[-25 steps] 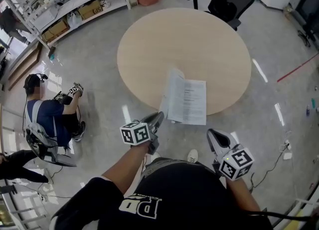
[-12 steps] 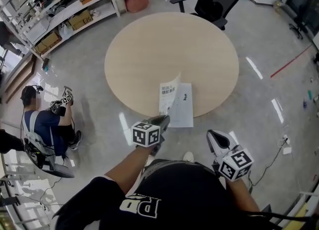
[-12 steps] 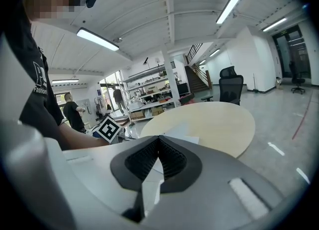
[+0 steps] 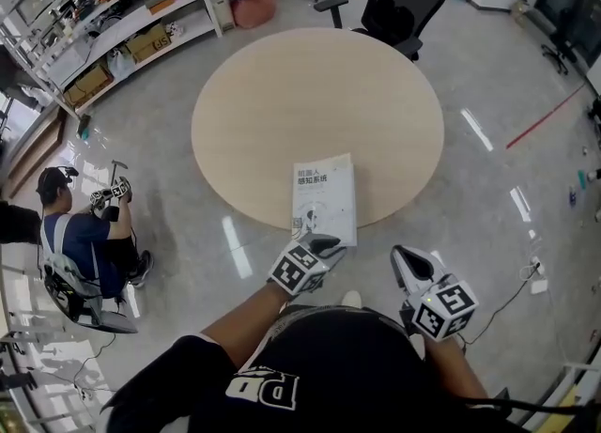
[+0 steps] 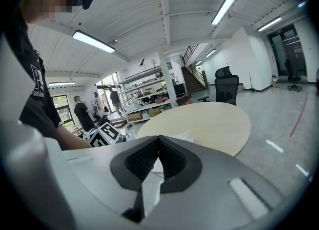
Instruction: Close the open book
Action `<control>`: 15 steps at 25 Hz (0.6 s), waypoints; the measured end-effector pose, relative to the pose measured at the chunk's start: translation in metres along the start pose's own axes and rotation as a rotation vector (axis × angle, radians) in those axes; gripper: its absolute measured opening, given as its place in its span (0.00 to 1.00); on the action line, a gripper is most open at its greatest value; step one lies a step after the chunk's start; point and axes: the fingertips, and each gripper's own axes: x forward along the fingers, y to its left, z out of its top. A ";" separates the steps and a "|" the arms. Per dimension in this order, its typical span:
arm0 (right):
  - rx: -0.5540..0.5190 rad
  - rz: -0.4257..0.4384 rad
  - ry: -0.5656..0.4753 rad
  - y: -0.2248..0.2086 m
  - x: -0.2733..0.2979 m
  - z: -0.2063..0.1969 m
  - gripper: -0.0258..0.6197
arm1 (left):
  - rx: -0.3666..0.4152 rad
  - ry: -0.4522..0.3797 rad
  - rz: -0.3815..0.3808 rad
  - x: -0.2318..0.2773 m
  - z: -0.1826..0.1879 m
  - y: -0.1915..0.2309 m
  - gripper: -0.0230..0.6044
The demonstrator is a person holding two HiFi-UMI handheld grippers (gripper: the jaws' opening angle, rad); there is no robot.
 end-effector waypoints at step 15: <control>-0.055 0.125 0.078 0.090 0.070 -0.018 0.05 | -0.234 -0.217 0.033 -0.135 -0.006 0.010 0.05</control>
